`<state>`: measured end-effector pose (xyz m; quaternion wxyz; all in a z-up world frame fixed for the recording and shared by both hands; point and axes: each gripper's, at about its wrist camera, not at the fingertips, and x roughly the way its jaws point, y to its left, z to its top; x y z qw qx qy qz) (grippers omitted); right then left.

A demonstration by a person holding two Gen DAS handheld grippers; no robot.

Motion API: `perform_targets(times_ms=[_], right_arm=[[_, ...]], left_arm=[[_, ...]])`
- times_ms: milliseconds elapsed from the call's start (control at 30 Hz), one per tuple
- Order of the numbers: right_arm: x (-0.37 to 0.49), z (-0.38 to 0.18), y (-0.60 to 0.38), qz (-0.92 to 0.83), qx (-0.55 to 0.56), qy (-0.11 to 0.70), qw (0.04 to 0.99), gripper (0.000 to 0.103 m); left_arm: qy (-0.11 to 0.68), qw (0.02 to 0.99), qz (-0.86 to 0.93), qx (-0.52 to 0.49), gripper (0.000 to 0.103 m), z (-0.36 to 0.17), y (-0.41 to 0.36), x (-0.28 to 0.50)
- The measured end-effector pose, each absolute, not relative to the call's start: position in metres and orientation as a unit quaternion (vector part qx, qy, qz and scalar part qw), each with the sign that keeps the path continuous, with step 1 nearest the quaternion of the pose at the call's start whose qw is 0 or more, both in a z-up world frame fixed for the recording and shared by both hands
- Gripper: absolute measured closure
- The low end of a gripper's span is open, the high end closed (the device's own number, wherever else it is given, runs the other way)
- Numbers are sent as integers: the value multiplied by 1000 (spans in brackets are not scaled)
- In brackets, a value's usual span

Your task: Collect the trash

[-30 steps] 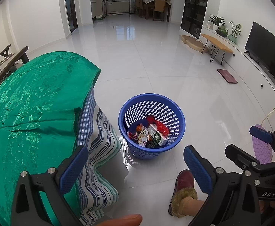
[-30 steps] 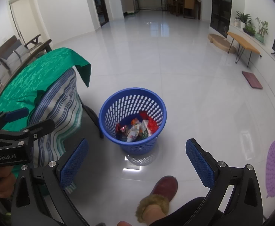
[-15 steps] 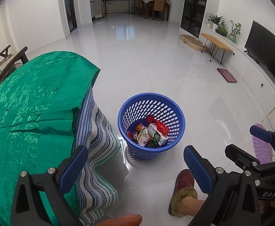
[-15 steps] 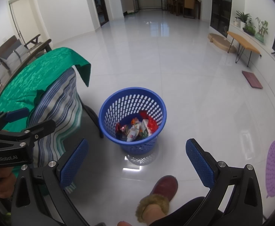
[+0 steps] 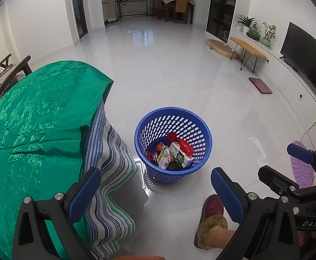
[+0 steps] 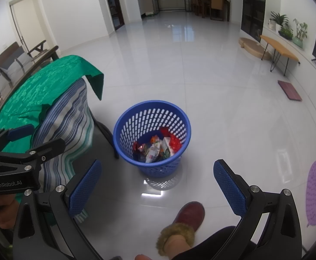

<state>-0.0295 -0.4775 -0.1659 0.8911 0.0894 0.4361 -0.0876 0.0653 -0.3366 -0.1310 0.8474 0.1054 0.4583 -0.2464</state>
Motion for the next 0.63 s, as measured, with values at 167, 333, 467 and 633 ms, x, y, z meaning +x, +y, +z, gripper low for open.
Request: perform_targets(times_ms=[167, 333, 467, 633], right_arm=[[-30, -166, -478, -88, 90, 437, 891, 0], [-32, -168, -477, -91, 91, 438, 890, 0], [-33, -168, -477, -93, 93, 439, 889, 0], [-33, -169, -479, -96, 96, 441, 887, 0]], left_arm=[[458, 847, -248, 107, 0, -131, -338, 66], [455, 847, -249, 114, 0, -131, -340, 65], [444, 854, -244, 115, 0, -129, -340, 62], [440, 856, -246, 116, 0, -125, -340, 59]])
